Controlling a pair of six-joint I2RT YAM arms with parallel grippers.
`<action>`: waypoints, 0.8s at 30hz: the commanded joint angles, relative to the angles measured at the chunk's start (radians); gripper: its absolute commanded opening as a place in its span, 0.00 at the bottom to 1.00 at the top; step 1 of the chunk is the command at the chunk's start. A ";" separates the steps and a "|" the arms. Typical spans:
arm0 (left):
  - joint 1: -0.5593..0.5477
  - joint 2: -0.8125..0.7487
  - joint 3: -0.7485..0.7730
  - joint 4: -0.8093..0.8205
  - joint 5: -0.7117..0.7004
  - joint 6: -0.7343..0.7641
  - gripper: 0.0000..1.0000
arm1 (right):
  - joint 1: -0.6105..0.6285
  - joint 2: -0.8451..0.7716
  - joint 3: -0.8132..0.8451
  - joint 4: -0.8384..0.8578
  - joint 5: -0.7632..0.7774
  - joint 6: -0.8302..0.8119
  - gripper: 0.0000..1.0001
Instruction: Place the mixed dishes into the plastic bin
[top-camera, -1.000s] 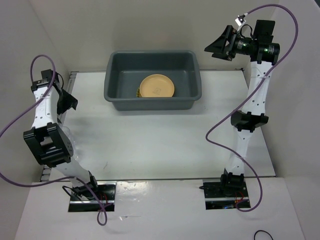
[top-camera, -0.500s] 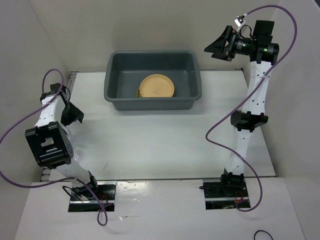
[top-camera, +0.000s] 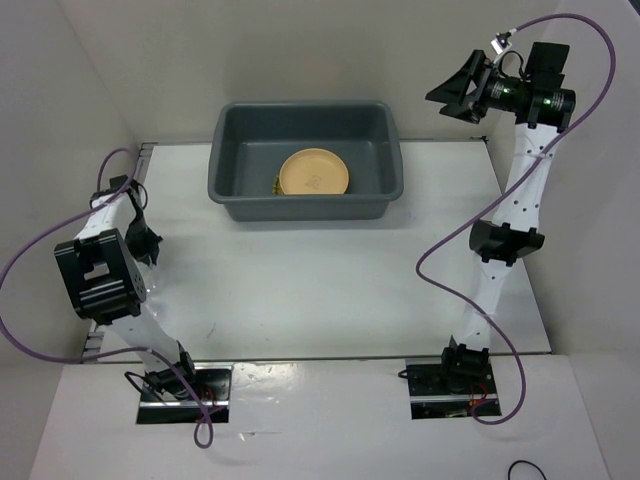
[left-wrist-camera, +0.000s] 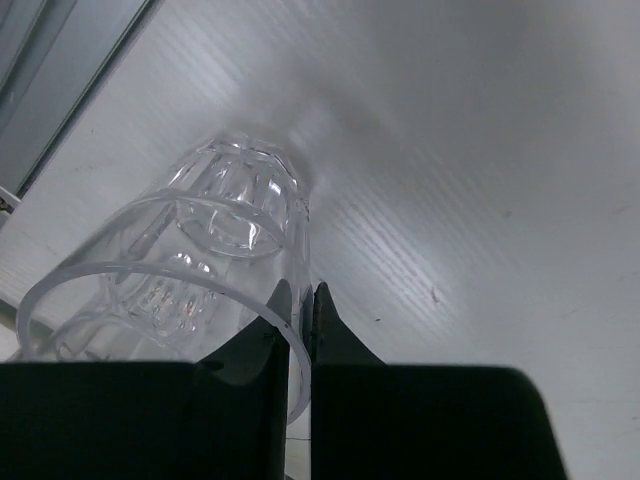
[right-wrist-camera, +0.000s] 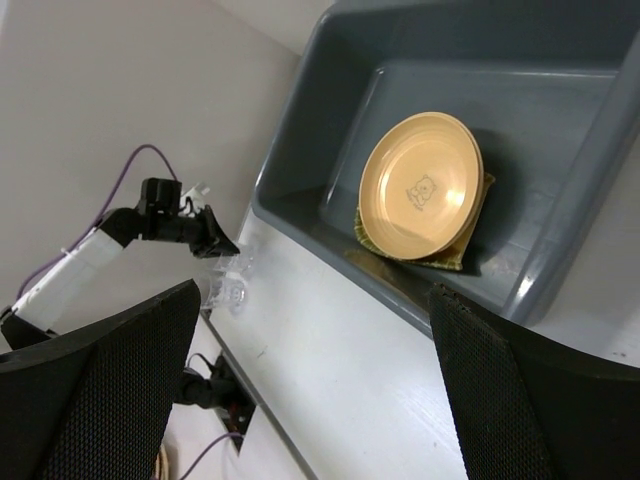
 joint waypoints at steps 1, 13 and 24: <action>0.005 0.020 0.102 -0.014 0.026 0.033 0.00 | -0.012 -0.016 0.018 -0.007 -0.018 0.008 0.99; -0.036 0.012 0.685 0.122 0.395 -0.003 0.00 | -0.012 -0.016 0.018 -0.007 -0.018 -0.002 0.99; -0.437 0.284 1.065 0.009 0.355 0.229 0.00 | -0.021 -0.016 0.018 -0.007 -0.019 -0.020 0.99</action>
